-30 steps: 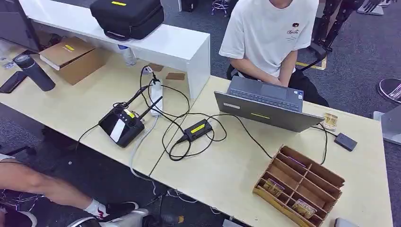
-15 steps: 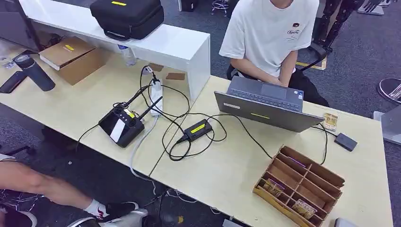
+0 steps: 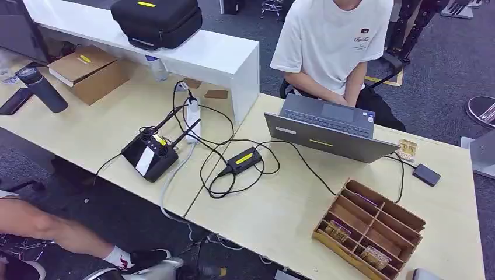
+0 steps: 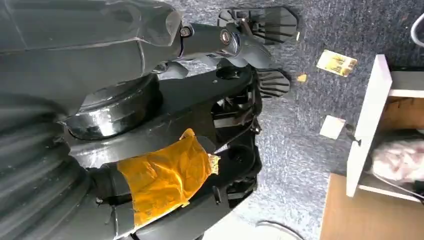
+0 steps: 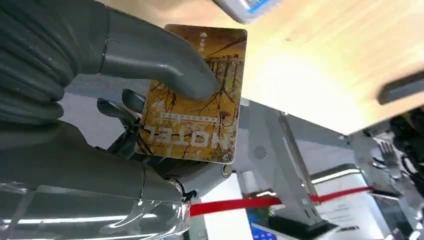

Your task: Pass the card to the sensor for recognition and then transmit it.

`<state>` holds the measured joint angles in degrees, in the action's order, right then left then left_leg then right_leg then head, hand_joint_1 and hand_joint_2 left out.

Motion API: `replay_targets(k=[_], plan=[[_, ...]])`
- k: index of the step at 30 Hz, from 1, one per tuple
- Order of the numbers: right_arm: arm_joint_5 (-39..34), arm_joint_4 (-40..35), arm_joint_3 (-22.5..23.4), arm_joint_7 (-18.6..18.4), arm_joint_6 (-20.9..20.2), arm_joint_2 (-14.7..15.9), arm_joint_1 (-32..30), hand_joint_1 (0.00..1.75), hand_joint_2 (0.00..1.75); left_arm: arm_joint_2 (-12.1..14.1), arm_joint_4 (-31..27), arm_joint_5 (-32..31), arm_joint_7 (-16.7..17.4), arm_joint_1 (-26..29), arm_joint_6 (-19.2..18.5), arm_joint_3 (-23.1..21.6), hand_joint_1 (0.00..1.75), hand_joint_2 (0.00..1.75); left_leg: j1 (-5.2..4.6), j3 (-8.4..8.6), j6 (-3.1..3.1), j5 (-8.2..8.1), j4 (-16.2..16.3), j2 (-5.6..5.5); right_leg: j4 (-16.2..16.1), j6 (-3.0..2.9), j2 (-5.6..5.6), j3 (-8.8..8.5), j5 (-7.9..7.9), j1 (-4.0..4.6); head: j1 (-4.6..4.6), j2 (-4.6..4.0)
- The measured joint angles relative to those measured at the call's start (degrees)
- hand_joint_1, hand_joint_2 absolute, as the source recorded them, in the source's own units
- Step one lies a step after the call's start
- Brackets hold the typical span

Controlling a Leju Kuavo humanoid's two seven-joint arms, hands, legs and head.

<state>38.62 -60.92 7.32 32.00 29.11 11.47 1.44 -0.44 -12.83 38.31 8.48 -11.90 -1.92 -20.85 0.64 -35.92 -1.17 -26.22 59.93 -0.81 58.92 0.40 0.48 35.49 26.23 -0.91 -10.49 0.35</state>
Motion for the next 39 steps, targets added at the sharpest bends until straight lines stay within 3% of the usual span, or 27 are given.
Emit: replay_targets(k=[5,18,28,39], plan=[[0.1,-3.1,-2.8,0.2,-1.0,-0.5,4.3,1.75,1.75,-0.4,0.0,-1.2,1.2,-0.8,0.2,0.0,0.00,1.75,0.00,0.03,-0.03,0.05,0.0,0.04,0.0,-0.02,0.04,-0.03,-0.05,0.00,-0.02,0.00],[4.3,-9.5,-20.9,-9.5,-4.4,-2.2,27.4,1.75,1.75,-2.4,0.0,-4.1,4.9,-3.9,1.9,0.0,0.00,1.75,0.01,0.05,-0.06,0.29,0.0,0.10,0.1,-0.11,0.14,-0.03,-0.20,0.01,0.00,-0.02],[13.0,-3.2,-38.7,-20.6,-5.0,-12.3,42.0,1.75,1.75,-4.0,0.0,-7.0,8.8,-6.8,2.5,-0.4,0.00,1.75,0.05,0.06,-0.16,0.36,-0.1,0.08,0.1,-0.13,0.13,0.05,-0.20,0.04,0.00,-0.02],[22.5,11.4,-49.2,-28.6,-3.1,-22.1,51.8,1.75,1.75,-5.4,0.0,-10.1,11.7,-9.2,2.4,-2.6,0.00,1.75,0.04,0.04,-0.17,0.36,-0.1,0.06,0.1,-0.13,0.12,0.07,-0.20,0.04,0.00,-0.02]])
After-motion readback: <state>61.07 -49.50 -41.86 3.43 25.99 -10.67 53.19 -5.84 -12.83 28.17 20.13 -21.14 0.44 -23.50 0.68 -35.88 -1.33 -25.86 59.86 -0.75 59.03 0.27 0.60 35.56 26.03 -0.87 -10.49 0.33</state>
